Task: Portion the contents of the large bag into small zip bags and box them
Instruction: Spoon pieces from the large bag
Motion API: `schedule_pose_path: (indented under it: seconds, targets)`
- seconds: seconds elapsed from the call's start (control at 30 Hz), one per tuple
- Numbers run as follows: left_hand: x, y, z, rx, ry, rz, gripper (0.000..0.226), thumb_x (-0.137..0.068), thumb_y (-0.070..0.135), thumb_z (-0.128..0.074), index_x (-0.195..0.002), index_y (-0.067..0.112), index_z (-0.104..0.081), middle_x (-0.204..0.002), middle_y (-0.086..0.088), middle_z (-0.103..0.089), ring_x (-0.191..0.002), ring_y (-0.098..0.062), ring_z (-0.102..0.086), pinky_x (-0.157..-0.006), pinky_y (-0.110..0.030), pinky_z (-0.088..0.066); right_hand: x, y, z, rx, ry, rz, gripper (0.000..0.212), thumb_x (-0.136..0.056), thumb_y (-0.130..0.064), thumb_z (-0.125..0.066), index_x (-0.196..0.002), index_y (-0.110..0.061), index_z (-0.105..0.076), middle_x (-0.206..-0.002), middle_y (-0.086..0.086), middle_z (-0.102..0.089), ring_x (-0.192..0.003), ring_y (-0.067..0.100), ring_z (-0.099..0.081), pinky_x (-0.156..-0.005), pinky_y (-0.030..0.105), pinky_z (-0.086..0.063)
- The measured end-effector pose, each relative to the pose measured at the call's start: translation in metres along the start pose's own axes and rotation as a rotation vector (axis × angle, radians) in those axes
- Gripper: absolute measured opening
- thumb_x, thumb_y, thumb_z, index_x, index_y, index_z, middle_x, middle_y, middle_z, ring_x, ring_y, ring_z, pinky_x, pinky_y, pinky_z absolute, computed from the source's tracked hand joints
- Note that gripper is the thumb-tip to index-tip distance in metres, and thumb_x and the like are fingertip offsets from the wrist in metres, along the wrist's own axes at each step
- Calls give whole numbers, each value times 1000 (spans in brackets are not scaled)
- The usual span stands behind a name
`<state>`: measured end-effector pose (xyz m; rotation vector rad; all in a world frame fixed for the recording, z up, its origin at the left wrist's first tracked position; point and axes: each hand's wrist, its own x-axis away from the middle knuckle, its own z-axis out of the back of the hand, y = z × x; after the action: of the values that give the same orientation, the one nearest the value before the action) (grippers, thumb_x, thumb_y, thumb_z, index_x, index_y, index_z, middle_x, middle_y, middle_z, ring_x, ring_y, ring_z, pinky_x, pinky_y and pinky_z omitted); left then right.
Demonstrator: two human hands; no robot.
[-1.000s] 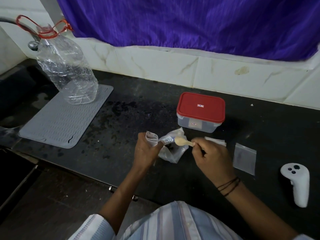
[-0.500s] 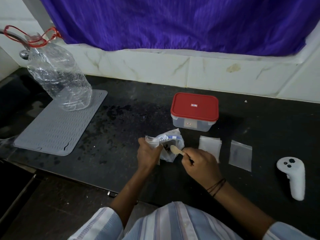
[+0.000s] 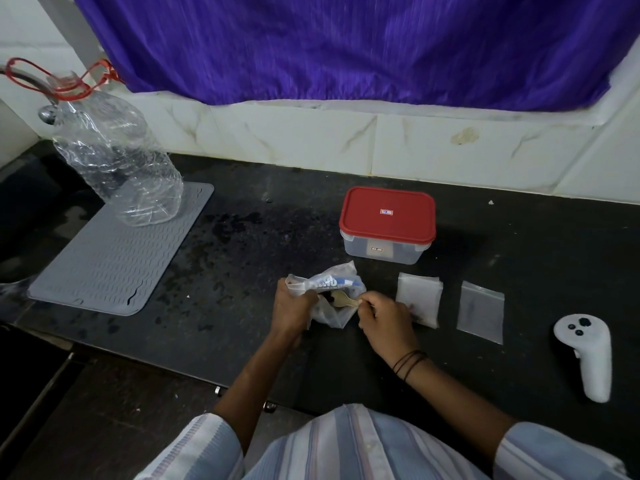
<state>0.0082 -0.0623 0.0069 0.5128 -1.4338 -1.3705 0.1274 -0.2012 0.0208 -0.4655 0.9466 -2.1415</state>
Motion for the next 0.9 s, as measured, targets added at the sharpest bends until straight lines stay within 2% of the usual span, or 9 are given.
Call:
schedule_pose_path:
  seconds: [0.07, 0.13, 0.2, 0.27, 0.33, 0.57, 0.67, 0.83, 0.9]
  targets:
    - [-4, -3, 1, -5, -16, -5, 57, -61, 23, -67, -114, 7, -53, -108, -20, -67, -93, -32, -71, -69, -43, -62, 0, 0, -1, -145, -22, -88, 18, -98, -19, -50, -93, -18, -68, -71, -3, -66, -62, 4, -63, -63, 20, -54]
    - [-4, -1, 1, -14, -29, 4, 60, -58, 25, -67, -113, 6, -52, -108, -21, -67, -92, -34, -71, -70, -45, -62, 0, 0, -1, -227, -39, -126, 19, -99, -19, -49, -95, -19, -67, -70, -1, -66, -61, 6, -63, -61, 18, -54]
    - [1, 6, 2, -20, -50, -14, 48, -60, 21, -66, -104, 9, -53, -101, -19, -67, -86, -31, -70, -69, -45, -60, 0, 1, -2, -284, -67, -149, 18, -100, -20, -47, -98, -22, -65, -71, 0, -67, -61, 7, -63, -58, 17, -52]
    - [5, 12, 3, -7, -83, -35, 31, -62, 14, -63, -91, 10, -52, -86, -14, -64, -75, -25, -65, -64, -39, -55, -1, 2, -4, -356, -81, -189, 18, -100, -19, -47, -99, -22, -65, -71, 2, -66, -59, 7, -61, -55, 17, -49]
    - [8, 15, 3, 1, -100, -54, 26, -62, 11, -60, -87, 10, -52, -80, -12, -62, -71, -22, -63, -60, -35, -53, -1, 4, -7, -426, -71, -243, 19, -100, -18, -47, -100, -20, -65, -71, 4, -66, -57, 8, -59, -53, 20, -50]
    - [10, 10, 4, -17, -39, -57, 41, -66, 10, -62, -105, 3, -50, -97, -25, -64, -76, -24, -65, -60, -38, -55, 4, 5, -13, -606, -6, -343, 16, -100, -22, -50, -100, -22, -66, -72, 5, -66, -60, 12, -60, -54, 24, -51]
    - [13, 11, 3, -19, -10, -51, 42, -64, 12, -62, -104, 6, -49, -92, -15, -61, -72, -23, -62, -59, -39, -53, 5, 6, -15, -656, 10, -355, 16, -99, -23, -52, -102, -19, -67, -71, 5, -65, -61, 15, -60, -56, 27, -51]
    - [11, 9, 4, -51, 6, -36, 44, -63, 15, -63, -106, 13, -50, -100, -16, -64, -79, -25, -67, -63, -43, -57, 7, 6, -14, -656, -1, -344, 17, -99, -20, -51, -103, -16, -67, -70, 7, -65, -60, 14, -59, -54, 25, -51]
    - [8, 5, 5, -84, 14, -27, 46, -66, 15, -66, -109, 14, -50, -101, -14, -64, -82, -24, -69, -61, -38, -57, 8, 6, -11, -657, 13, -353, 17, -99, -19, -51, -104, -15, -67, -70, 7, -64, -58, 13, -59, -52, 24, -50]
